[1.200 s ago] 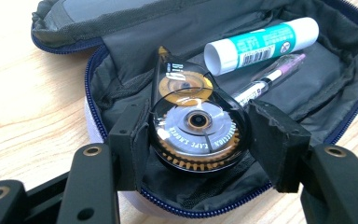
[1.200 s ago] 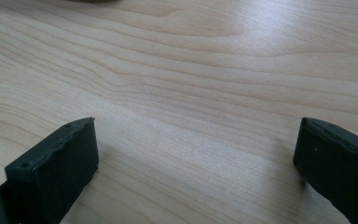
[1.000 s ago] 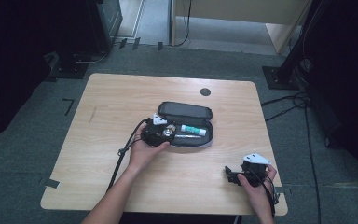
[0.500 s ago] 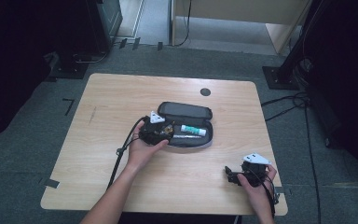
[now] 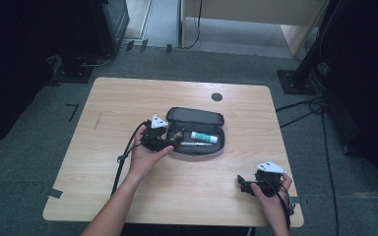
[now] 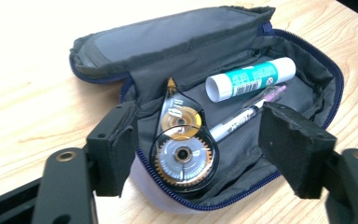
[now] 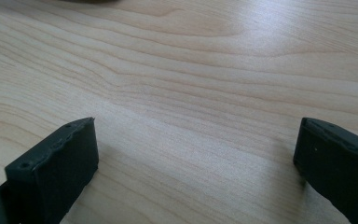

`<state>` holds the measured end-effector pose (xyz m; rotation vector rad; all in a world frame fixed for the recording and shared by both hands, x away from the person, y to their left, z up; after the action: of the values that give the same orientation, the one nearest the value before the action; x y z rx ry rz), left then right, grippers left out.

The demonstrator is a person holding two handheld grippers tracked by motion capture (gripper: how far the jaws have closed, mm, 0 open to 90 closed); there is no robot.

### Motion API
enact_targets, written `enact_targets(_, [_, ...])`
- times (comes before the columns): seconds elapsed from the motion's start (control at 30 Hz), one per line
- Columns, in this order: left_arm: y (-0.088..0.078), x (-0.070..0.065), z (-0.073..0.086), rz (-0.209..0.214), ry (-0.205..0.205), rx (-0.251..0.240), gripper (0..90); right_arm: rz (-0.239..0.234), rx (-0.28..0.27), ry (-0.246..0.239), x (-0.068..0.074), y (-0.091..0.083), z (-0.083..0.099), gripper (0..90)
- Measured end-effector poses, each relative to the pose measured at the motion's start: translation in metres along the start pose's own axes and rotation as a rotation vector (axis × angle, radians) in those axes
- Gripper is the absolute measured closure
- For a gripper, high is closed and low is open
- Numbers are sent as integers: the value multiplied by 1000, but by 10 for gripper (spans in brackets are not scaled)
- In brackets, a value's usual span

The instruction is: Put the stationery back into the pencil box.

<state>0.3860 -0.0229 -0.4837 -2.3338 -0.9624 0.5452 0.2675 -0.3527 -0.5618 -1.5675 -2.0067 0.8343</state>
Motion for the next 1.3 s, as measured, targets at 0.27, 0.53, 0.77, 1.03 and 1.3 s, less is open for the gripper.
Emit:
enact_targets(0.27, [-15,8,-1,-19,-20,-9,123,0,0,0,0,0,0,0])
enact_targets(0.53, [-30,20,7,-80,-45,-30,0,0,-1,1,0,0,0,0])
enact_targets(0.77, [-40,28,20,-106,-39,-26,0,0,0,3,0,0,0,0])
enact_targets(1.03, [-54,39,41,-113,-55,-26,0,0,1,1,0,0,0,0])
enact_targets(1.3, [-67,47,65,-146,-65,-24,0,0,1,1,0,0,0,0])
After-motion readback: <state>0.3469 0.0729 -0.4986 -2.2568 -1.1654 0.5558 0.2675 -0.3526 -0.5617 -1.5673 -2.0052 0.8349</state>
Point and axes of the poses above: each handheld gripper's, and its own axes: y roughly forward along the jaws, z roughly out of its underside, x roughly to its left, the point moved 5 cm from there along y, roughly forward along the jaws, and after that the axes turned 3 degrees about z, right-handed, at the moved point
